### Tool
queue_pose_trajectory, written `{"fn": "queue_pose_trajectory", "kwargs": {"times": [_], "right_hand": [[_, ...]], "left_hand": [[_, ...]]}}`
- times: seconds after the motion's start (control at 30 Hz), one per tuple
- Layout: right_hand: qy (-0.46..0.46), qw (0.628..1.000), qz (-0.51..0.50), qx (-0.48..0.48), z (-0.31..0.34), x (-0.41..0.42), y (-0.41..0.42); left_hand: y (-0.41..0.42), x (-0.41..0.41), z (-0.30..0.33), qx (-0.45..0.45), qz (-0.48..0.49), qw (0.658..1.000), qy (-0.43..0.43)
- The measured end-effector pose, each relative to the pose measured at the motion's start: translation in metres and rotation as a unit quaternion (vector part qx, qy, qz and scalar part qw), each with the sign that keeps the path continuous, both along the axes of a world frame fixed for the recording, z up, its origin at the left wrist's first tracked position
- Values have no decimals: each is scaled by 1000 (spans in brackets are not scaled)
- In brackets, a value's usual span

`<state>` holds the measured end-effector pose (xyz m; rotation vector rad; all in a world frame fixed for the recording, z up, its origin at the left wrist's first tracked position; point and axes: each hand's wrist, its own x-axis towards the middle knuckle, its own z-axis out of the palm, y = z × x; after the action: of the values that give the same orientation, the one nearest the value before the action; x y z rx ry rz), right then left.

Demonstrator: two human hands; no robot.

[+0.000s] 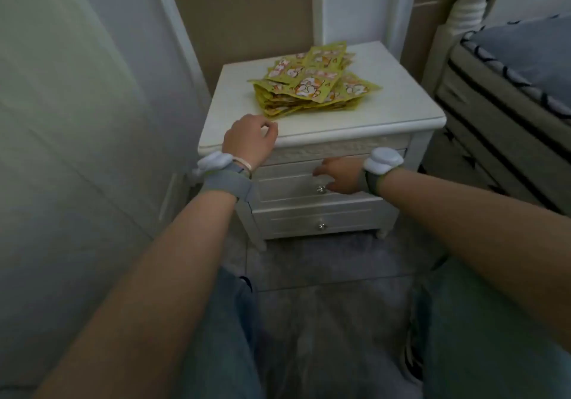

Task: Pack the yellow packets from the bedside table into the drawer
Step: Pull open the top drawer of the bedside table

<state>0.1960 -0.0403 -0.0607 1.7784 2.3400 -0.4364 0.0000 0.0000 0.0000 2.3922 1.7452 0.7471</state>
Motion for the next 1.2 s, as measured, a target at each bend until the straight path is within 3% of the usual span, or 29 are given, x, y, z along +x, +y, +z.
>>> {"fn": "queue_pose_trajectory", "kwargs": {"times": [0.17,0.47,0.57,0.63,0.67,0.73,0.8,0.83,0.93,1.2], "right_hand": [[-2,999,-33,-38,-18,-15,10],[-40,997,-41,-53,-16,-30,-6],[-55,987,-5,-148,-3,-40,-28],[25,965,-9,-260,18,-41,-43],[94,958,-17,-271,30,-40,-48],[161,977,-17,-138,50,-32,-47],[72,997,-16,18,51,-20,-44],[0,1000,-18,16,47,-15,-46],[-93,983,-29,-154,33,-17,-56],[-161,948,47,-269,26,-28,-79]], "left_hand": [[15,-4,6,-27,-2,999,30],[19,-10,3,-31,-39,999,0],[17,-11,1,-41,-44,998,-5],[14,-11,1,-44,-47,998,-2],[13,-12,1,-46,-49,998,2],[13,-14,-1,-52,-51,997,10],[12,-15,-3,-50,-51,997,13],[11,-15,-5,-50,-52,997,12],[10,-15,-8,-46,-56,997,4],[10,-15,-12,-35,-58,998,12]]}}
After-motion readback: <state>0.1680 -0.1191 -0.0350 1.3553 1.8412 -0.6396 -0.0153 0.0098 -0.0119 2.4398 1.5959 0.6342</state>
